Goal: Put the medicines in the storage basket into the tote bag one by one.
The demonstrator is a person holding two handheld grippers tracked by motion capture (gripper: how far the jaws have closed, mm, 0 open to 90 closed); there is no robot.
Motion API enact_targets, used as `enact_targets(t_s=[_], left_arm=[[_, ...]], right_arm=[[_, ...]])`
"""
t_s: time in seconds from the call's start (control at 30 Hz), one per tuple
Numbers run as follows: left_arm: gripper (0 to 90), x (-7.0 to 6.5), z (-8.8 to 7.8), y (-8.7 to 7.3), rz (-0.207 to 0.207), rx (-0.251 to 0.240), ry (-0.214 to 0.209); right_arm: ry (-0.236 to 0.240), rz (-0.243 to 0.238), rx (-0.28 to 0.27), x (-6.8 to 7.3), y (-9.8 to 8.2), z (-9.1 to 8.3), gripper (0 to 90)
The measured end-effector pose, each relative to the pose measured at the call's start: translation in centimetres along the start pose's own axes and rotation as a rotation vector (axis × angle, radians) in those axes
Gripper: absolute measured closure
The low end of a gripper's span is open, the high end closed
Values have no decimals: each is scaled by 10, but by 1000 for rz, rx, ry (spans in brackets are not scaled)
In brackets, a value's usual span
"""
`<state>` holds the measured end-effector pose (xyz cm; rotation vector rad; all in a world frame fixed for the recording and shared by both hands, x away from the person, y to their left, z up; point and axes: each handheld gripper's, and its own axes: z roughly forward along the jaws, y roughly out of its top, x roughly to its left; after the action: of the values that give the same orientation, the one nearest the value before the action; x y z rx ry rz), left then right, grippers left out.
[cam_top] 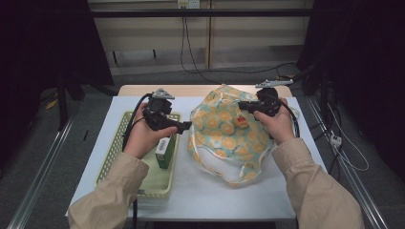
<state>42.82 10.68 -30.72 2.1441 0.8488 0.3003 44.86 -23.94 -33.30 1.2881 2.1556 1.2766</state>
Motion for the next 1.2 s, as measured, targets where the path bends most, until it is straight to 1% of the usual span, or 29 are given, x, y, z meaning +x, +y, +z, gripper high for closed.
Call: enact_targets(t_s=[0.07,0.23,0.3,0.33,0.47,0.53,0.57,0.63,0.67,0.7,0.8,0.87,1.0,1.03,1.1,1.13,1.2], left_arm=[[92,6,-5,-4,2,3,6],[92,23,-15,-16,-12,10,47],[91,30,-18,-22,-9,20,67],[90,34,-20,-24,-10,23,69],[86,46,-23,-36,-4,38,82],[86,52,-24,-42,3,48,96],[85,56,-24,-45,0,51,101],[85,62,-25,-51,-14,59,124],[84,65,-25,-53,-12,63,139],[84,68,-25,-55,-10,67,144],[81,78,-24,-62,-25,78,152],[76,83,-23,-65,-20,92,159],[73,89,-17,-73,-7,119,156],[74,90,-15,-75,-15,124,149],[74,92,-12,-79,-18,131,155],[75,93,-10,-80,-11,141,153],[76,94,-8,-82,-4,147,144]], right_arm=[[-1,-2,2,0,0,0,900],[-2,1,1,0,0,0,900],[-2,1,0,0,0,0,900],[-1,0,-1,0,0,0,900],[-1,1,1,0,0,-1,900],[-2,2,-2,0,0,-1,900],[-1,3,0,0,0,-1,900],[-2,4,0,-1,0,-1,900],[-2,4,1,-1,0,-1,900],[-2,4,1,-1,0,-1,900],[-2,6,2,-2,0,-1,900],[-2,6,1,-2,-1,-1,900],[-1,8,1,-4,-1,-1,900],[-1,8,2,-4,-1,-1,900],[-1,9,2,-5,-2,-1,900],[-2,9,4,-5,-2,0,900],[1,9,3,-5,-2,0,900]])
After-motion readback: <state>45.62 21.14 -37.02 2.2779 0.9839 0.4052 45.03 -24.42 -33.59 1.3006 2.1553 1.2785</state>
